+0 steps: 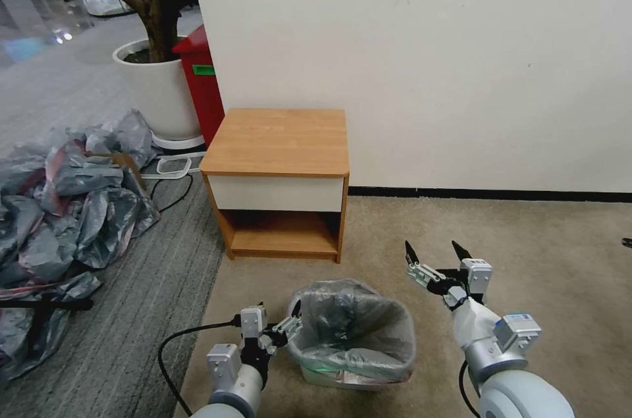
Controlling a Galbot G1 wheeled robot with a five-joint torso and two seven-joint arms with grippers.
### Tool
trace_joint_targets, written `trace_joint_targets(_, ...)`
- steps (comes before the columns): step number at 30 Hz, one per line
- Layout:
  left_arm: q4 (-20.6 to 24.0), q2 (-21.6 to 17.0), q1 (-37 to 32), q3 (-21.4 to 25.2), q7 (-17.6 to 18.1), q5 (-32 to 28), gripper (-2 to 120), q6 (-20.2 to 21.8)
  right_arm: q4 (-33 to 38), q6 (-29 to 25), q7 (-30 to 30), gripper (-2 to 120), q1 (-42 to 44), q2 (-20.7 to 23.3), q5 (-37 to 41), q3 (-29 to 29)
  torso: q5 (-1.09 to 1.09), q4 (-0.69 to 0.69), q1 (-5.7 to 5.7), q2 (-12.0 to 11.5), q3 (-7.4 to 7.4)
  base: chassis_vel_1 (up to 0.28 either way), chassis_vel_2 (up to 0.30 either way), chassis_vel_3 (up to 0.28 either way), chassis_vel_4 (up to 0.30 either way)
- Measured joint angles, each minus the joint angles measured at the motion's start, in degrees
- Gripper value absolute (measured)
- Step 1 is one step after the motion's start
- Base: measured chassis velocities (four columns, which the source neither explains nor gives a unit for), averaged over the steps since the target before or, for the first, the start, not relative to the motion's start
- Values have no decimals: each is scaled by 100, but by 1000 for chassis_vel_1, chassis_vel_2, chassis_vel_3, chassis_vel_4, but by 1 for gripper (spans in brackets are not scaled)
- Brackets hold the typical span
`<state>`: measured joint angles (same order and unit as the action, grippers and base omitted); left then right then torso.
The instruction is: Pick up the garbage bag from the table and place it over the trash can.
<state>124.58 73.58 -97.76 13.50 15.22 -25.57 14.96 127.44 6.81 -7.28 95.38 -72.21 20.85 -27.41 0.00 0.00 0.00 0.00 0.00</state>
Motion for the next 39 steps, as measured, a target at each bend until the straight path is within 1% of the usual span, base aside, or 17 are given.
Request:
trace_joint_targets(2, 173, -51, -66, 63, -118, 93, 100, -95, 20, -1, 1, 100, 24, -19, 0, -12, 0, 0, 0, 0, 0, 0, 0, 0, 0)
trace_joint_targets(3, 289, -104, -121, 155, -186, 335, 100, -251, 34, -13, 18, 100, 73, -45, 1, -30, 0, 0, 0, 0, 0, 0, 0, 0, 0)
trace_joint_targets(5, 314, -126, -141, 194, -221, 450, 100, -334, 37, -27, 40, 100, 97, -60, 6, -42, 0, 0, 0, 0, 0, 0, 0, 0, 0)
trace_joint_targets(7, 354, -242, -236, 453, -478, 1140, 100, -878, 4, -211, 199, 100, 235, -123, 10, -80, 0, 1, 0, 0, 0, 0, 0, 0, 0)
trace_joint_targets(8, 354, -242, -236, 453, -478, 1140, 100, -878, 4, -211, 199, 100, 235, -123, 10, -80, 0, 1, 0, 0, 0, 0, 0, 0, 0)
trace_joint_targets(9, 359, -264, -265, 581, -568, 1373, 100, -1091, -31, -319, 242, 100, 307, -144, 2, -80, -1, 0, 0, 0, 0, 0, 0, 0, 0)
trace_joint_targets(10, 369, -269, -282, 652, -603, 1480, 100, -1193, -50, -397, 253, 100, 353, -151, -4, -75, 0, 0, 0, 0, 0, 0, 0, 0, 0)
trace_joint_targets(11, 429, -256, -319, 823, -645, 1682, 100, -1362, -96, -608, 233, 100, 476, -163, -66, -36, -1, 0, 0, 0, 0, 0, 0, 0, 0)
trace_joint_targets(12, 470, -228, -341, 932, -652, 1785, 100, -1444, -117, -709, 196, 100, 547, -198, -141, -29, 0, 0, 0, 0, 0, 0, 0, 0, 0)
trace_joint_targets(13, 470, -228, -341, 932, -652, 1785, 100, -1444, -117, -709, 196, 100, 547, -198, -141, -29, 0, 0, 0, 0, 0, 0, 0, 0, 0)
trace_joint_targets(15, 535, -157, -349, 1147, -652, 1881, 100, -1578, -123, -804, 166, 100, 630, -383, -277, -73, -1, 0, 0, 0, 0, 0, 0, 0, 0)
trace_joint_targets(20, 560, -92, -314, 1433, -680, 1888, 100, -1629, -147, -845, 138, 100, 618, -578, -380, -152, -1, 0, 0, 0, 0, 0, 0, 0, 0)
trace_joint_targets(22, 521, -86, -273, 1704, -809, 1872, 100, -1623, -269, -903, 91, 100, 539, -634, -489, -250, 0, 0, 0, 0, 0, 0, 0, 0, 0)
trace_joint_targets(23, 521, -86, -273, 1704, -809, 1872, 100, -1623, -269, -903, 91, 100, 539, -634, -489, -250, 0, 0, 0, 0, 0, 0, 0, 0, 0)
trace_joint_targets(25, 518, -83, -306, 1867, -910, 1763, 100, -1541, -345, -988, 85, 100, 546, -677, -602, -404, 0, 0, 0, 0, 0, 0, 0, 0, 0)
trace_joint_targets(27, 600, -75, -430, 1937, -976, 1738, 100, -1478, -346, -1051, 77, 100, 642, -709, -711, -512, -1, 0, 0, 0, 0, 0, 0, 0, 0)
trace_joint_targets(39, 642, -66, -514, 1954, -1001, 1731, 100, -1429, -322, -1076, 76, 100, 699, -723, -779, -555, 0, 0, 0, 0, 0, 0, 0, 0, 0)
